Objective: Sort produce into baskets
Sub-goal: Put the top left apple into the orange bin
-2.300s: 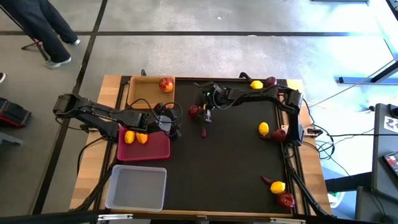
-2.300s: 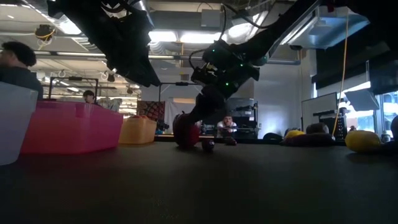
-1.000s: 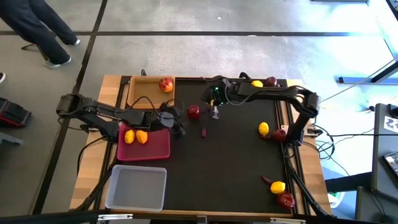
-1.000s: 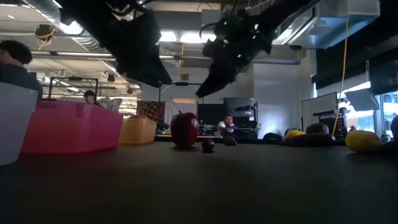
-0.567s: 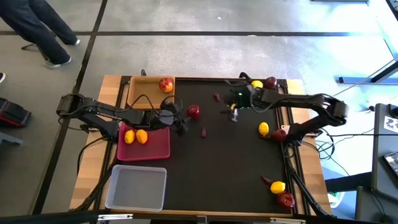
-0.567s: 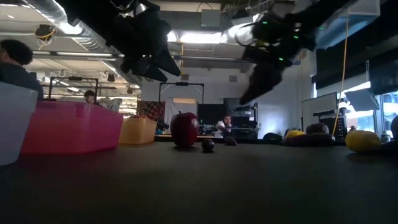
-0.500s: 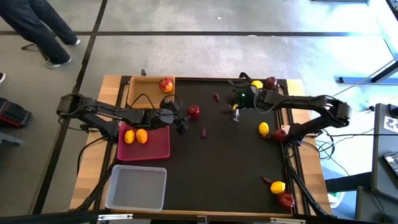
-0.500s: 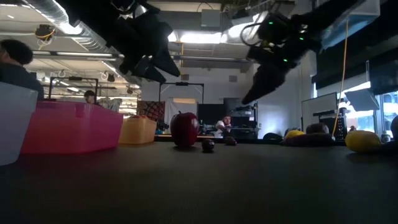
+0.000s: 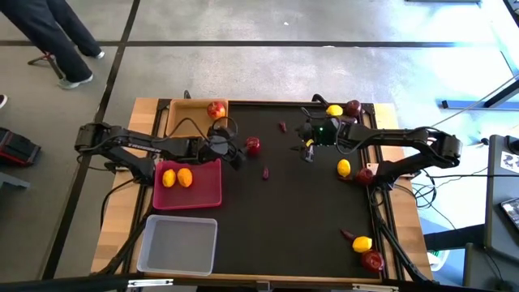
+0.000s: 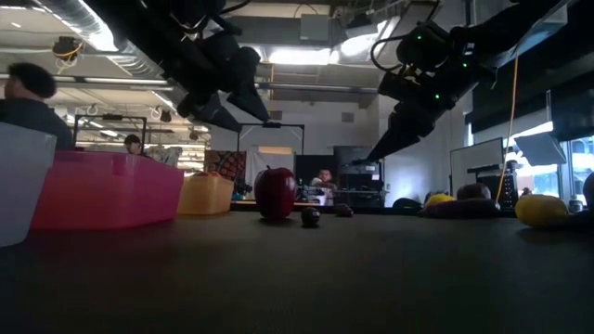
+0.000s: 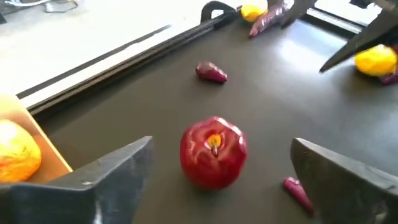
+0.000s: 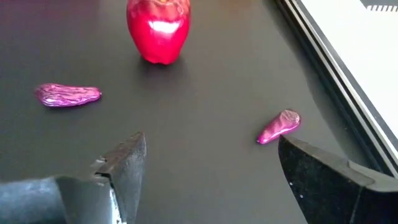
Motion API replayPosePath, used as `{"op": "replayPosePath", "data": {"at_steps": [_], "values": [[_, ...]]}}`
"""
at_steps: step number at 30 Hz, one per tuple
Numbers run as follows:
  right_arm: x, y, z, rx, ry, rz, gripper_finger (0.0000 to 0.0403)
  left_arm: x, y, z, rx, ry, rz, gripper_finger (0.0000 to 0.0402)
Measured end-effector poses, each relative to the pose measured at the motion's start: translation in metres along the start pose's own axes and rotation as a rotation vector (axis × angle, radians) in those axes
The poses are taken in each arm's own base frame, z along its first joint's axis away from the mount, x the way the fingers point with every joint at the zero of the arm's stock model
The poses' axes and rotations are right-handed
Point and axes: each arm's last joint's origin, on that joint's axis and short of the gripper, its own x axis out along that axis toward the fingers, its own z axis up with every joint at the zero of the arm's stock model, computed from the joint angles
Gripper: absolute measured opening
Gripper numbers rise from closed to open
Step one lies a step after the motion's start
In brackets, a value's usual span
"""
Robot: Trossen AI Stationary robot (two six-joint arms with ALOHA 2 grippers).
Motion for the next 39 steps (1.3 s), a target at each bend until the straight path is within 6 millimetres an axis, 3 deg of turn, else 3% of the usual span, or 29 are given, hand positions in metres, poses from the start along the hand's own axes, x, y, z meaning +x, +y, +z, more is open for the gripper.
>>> {"op": "replayPosePath", "data": {"at_steps": [8, 13, 17, 23, 33, 39], "values": [[0.000, 0.000, 0.000, 0.007, -0.003, -0.001, 0.0315, 0.002, -0.001, 0.001, -0.040, -0.001, -0.041, 0.0398], [0.000, 0.000, 0.000, 0.013, -0.002, 0.000, 0.0315, 0.000, -0.001, 0.001, 0.039, 0.003, -0.041, 0.0397], [0.000, 0.000, 0.000, 0.012, 0.000, 0.000, 0.0315, -0.001, -0.003, 0.001, -0.074, 0.002, -0.058, 0.0397], [0.000, 0.000, 0.000, 0.012, -0.001, 0.000, 0.0315, 0.013, 0.005, 0.012, -0.184, 0.048, -0.089, 0.0396], [0.000, 0.000, 0.000, 0.026, 0.003, 0.000, 0.0315, 0.038, -0.004, 0.048, -0.123, 0.231, 0.017, 0.0395], [0.000, 0.000, 0.000, 0.026, 0.003, -0.001, 0.0315, 0.061, -0.013, 0.052, -0.064, 0.328, 0.057, 0.0398]]}}
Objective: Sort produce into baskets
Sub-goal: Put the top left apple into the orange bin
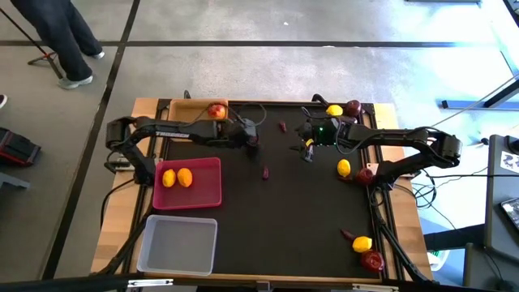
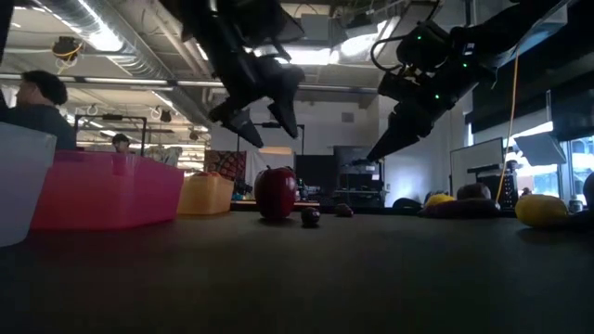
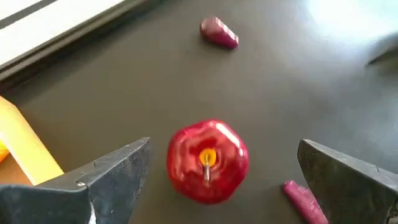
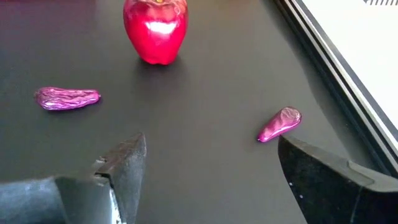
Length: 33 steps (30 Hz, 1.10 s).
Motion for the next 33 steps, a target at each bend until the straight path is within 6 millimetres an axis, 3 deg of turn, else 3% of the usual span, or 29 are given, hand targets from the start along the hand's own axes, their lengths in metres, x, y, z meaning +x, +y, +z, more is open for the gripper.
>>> {"op": "replayPosePath", "data": {"at_steps": [6, 15, 27, 33], "values": [[0.000, 0.000, 0.000, 0.000, 0.004, 0.001, 0.0315, 0.020, -0.002, 0.000, 0.023, 0.097, 0.019, 0.0398], [0.000, 0.000, -0.001, 0.001, 0.007, 0.001, 0.0315, 0.026, 0.006, 0.002, 0.017, 0.116, 0.039, 0.0398], [0.000, 0.000, -0.001, 0.001, 0.008, 0.001, 0.0315, 0.057, 0.011, -0.007, 0.038, 0.194, 0.069, 0.0398], [0.000, 0.000, -0.001, 0.001, 0.008, 0.001, 0.0315, 0.057, 0.012, -0.007, 0.051, 0.196, 0.069, 0.0367]]}}
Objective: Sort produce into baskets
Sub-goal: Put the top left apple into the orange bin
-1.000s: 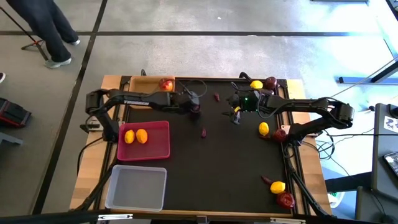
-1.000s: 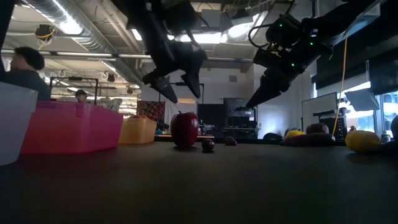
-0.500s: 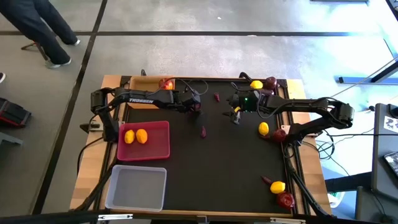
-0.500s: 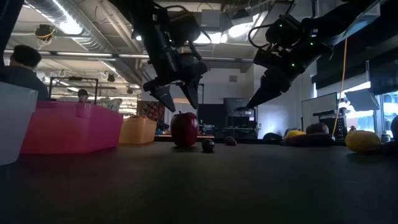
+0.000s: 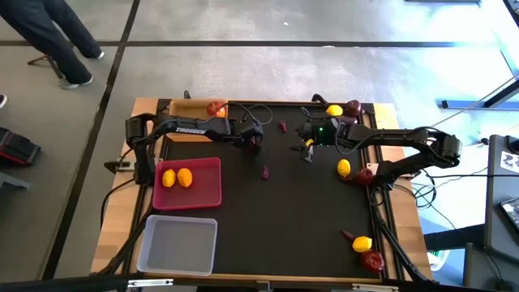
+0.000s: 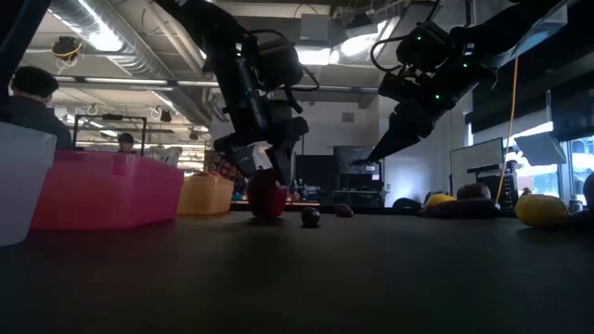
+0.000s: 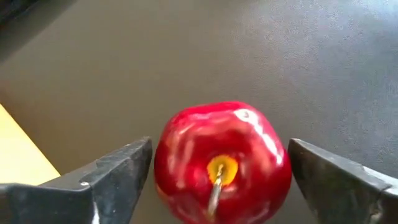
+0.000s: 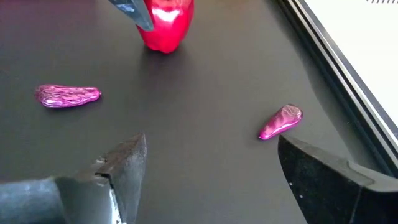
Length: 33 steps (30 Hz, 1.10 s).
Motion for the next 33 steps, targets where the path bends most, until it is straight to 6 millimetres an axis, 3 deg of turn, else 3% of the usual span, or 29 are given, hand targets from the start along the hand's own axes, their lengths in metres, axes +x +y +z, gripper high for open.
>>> {"op": "replayPosePath", "data": {"at_steps": [8, 14, 19, 24, 33], "values": [[0.000, 0.000, 0.000, 0.000, 0.000, 0.000, 0.0315, 0.000, 0.000, 0.000, 0.030, 0.000, 0.000, 0.0291], [0.000, 0.000, 0.000, 0.000, 0.000, 0.000, 0.0315, -0.006, -0.001, -0.001, 0.060, -0.001, -0.005, 0.0288], [0.000, 0.000, 0.000, 0.000, 0.000, 0.000, 0.0315, -0.036, 0.000, 0.001, 0.066, -0.045, -0.031, 0.0294], [0.000, 0.000, 0.000, 0.000, 0.000, 0.000, 0.0315, -0.076, 0.014, 0.002, 0.049, -0.098, 0.018, 0.0295], [0.000, 0.000, 0.000, 0.000, 0.000, 0.000, 0.0315, -0.135, 0.062, 0.006, -0.038, -0.183, 0.081, 0.0296]]}}
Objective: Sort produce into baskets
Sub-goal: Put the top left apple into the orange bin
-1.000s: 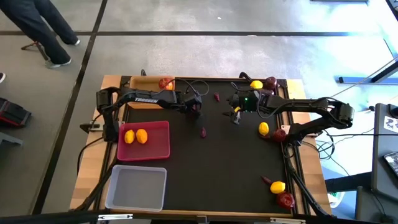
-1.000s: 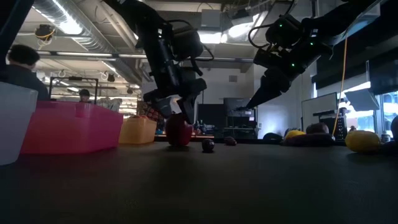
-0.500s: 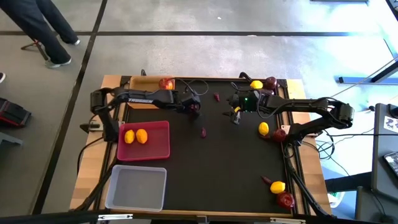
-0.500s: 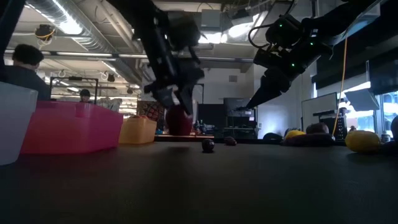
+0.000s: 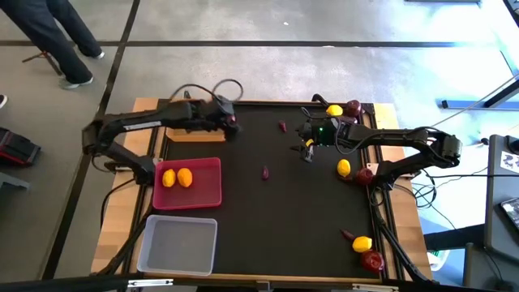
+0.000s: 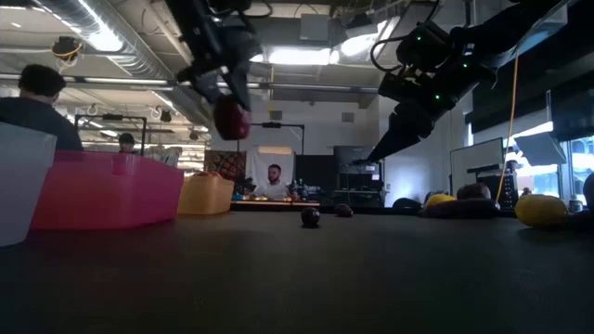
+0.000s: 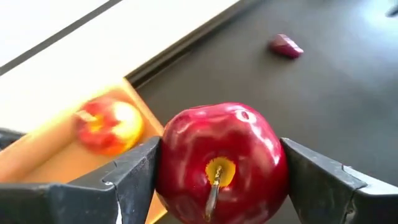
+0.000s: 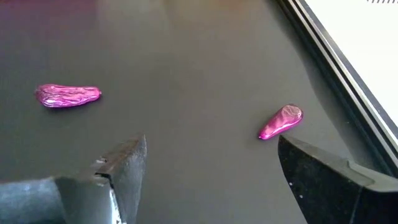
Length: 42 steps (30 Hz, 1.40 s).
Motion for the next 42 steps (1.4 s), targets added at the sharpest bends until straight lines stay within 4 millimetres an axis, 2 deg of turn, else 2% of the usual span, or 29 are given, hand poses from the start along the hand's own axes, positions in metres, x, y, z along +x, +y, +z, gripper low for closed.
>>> {"op": "replayPosePath", "data": {"at_steps": [6, 15, 21, 32, 37, 42], "values": [[0.000, 0.000, 0.000, 0.000, -0.001, 0.000, 0.0315, 0.002, 0.031, 0.004, -0.039, 0.036, 0.080, 0.0296], [0.000, 0.000, 0.000, 0.000, 0.000, 0.000, 0.0315, 0.040, 0.054, -0.021, -0.095, 0.101, 0.140, 0.0296], [0.000, 0.000, 0.000, 0.000, 0.000, 0.000, 0.0315, 0.060, 0.055, -0.041, -0.109, 0.101, 0.129, 0.0296], [0.000, 0.000, 0.000, 0.000, 0.000, -0.001, 0.0315, 0.088, 0.055, -0.066, -0.133, 0.088, 0.129, 0.0296], [0.000, 0.000, 0.000, 0.000, 0.000, -0.001, 0.0315, 0.100, 0.055, -0.071, -0.130, 0.104, 0.141, 0.0296], [0.000, 0.000, 0.000, 0.000, 0.000, 0.000, 0.0315, 0.101, 0.055, -0.070, -0.127, 0.091, 0.136, 0.0296]]}}
